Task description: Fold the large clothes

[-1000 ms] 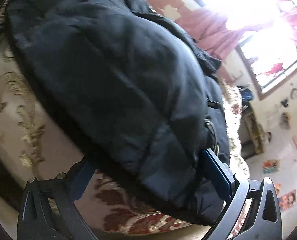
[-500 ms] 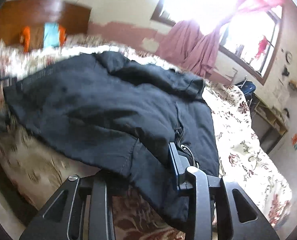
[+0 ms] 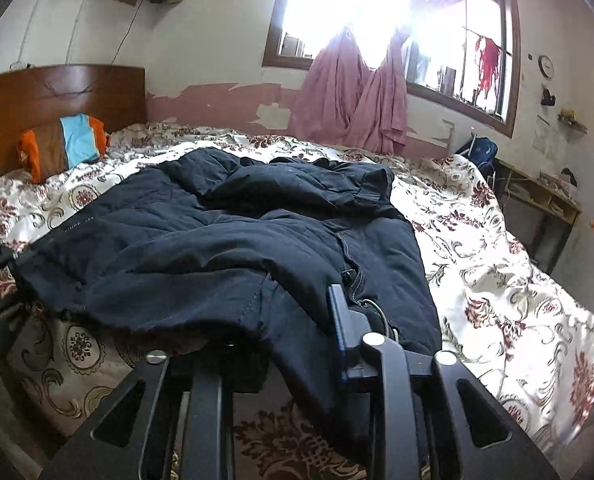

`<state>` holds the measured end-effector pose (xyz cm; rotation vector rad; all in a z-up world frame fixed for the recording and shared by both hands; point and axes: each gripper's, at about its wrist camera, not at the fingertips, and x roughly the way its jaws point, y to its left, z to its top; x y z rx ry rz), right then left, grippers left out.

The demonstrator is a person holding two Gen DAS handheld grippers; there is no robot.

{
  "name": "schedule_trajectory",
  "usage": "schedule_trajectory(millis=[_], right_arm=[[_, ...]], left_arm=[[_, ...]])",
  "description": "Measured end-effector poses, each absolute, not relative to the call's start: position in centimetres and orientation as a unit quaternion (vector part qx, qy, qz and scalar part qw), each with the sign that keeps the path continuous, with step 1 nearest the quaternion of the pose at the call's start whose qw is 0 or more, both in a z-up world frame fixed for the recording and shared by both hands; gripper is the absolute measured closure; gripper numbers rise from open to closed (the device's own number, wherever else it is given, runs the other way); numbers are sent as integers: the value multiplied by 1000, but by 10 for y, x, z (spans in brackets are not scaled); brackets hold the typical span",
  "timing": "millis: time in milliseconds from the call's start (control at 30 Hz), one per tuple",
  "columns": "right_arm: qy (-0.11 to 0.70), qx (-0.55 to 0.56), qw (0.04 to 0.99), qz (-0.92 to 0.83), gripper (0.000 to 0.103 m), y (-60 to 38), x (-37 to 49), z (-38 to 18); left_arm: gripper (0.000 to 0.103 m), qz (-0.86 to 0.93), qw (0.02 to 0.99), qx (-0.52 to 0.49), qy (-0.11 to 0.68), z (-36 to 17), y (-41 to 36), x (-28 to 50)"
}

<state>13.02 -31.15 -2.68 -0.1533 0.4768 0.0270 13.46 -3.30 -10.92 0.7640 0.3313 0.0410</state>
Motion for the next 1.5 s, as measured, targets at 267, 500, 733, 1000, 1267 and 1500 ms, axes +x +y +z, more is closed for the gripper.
schedule_trajectory(millis=[267, 500, 733, 1000, 1267, 1500], right_arm=[[177, -50, 983, 11, 95, -319, 88, -16], [143, -14, 989, 22, 95, -331, 43, 20], [104, -2, 994, 42, 95, -341, 21, 61], [56, -34, 997, 46, 95, -336, 47, 108], [67, -91, 993, 40, 95, -326, 135, 136], [77, -144, 986, 11, 95, -313, 230, 151]], left_arm=[[96, 10, 958, 264, 116, -49, -15, 112], [96, -4, 967, 238, 94, -10, -13, 64], [96, -16, 974, 216, 68, 36, -9, 45], [96, -25, 981, 186, 42, 89, -5, 71], [96, -15, 983, 169, 74, 117, -5, 170], [96, 21, 978, 183, 101, 119, -17, 265]])
